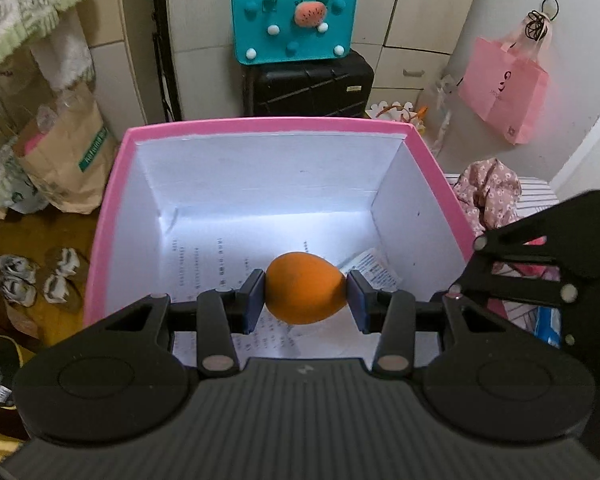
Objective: Organize soft objects
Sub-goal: 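Carry the orange sponge with the left tool while the right tool carries the mesh puff to the box, then open the left tool over the box while the right tool releases the mesh puff inside, then lift both open tools out of the box toward the blue wet-wipe pack, then close the left tool on the blue wet-wipe pack edge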
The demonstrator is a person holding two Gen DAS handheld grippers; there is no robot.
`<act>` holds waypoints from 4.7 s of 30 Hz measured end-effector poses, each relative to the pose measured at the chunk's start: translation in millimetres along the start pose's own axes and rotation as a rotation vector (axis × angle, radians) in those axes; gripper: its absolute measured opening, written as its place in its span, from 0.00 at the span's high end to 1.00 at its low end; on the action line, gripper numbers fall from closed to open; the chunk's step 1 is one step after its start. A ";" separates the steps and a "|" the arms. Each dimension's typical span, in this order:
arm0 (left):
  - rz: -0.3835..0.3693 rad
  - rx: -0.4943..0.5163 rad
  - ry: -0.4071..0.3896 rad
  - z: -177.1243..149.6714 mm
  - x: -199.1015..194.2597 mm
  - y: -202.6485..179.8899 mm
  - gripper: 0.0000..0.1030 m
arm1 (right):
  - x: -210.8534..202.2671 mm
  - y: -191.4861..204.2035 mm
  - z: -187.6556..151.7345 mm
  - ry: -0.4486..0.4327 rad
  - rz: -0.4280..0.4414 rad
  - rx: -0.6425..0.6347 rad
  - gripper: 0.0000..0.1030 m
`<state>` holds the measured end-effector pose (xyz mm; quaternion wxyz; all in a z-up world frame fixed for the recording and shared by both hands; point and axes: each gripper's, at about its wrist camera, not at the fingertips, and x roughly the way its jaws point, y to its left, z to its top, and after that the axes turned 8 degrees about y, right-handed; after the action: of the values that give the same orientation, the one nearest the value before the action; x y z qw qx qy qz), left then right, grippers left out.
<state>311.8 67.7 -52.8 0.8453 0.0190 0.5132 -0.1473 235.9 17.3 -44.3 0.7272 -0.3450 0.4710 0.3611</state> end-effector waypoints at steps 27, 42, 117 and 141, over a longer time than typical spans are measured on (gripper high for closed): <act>-0.047 0.016 -0.092 4.0 -28.0 -8.3 0.27 | -87.5 2.4 -71.6 -0.308 0.066 0.383 0.37; 0.059 0.094 -0.123 -64.3 -134.1 -28.9 0.27 | -143.2 30.8 -104.7 -0.359 0.049 0.412 0.37; -0.122 0.302 -0.110 -82.0 56.2 -223.5 0.54 | -23.3 38.6 -332.7 -0.310 -0.248 0.795 0.32; -0.274 0.134 -0.051 -106.5 59.2 -218.2 0.57 | -16.1 59.4 -313.9 -0.408 -0.335 0.880 0.61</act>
<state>186.9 -134.9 -128.8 0.8268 0.0012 0.4785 -0.2957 43.8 -220.4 -138.8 0.9285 0.0005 0.3651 0.0673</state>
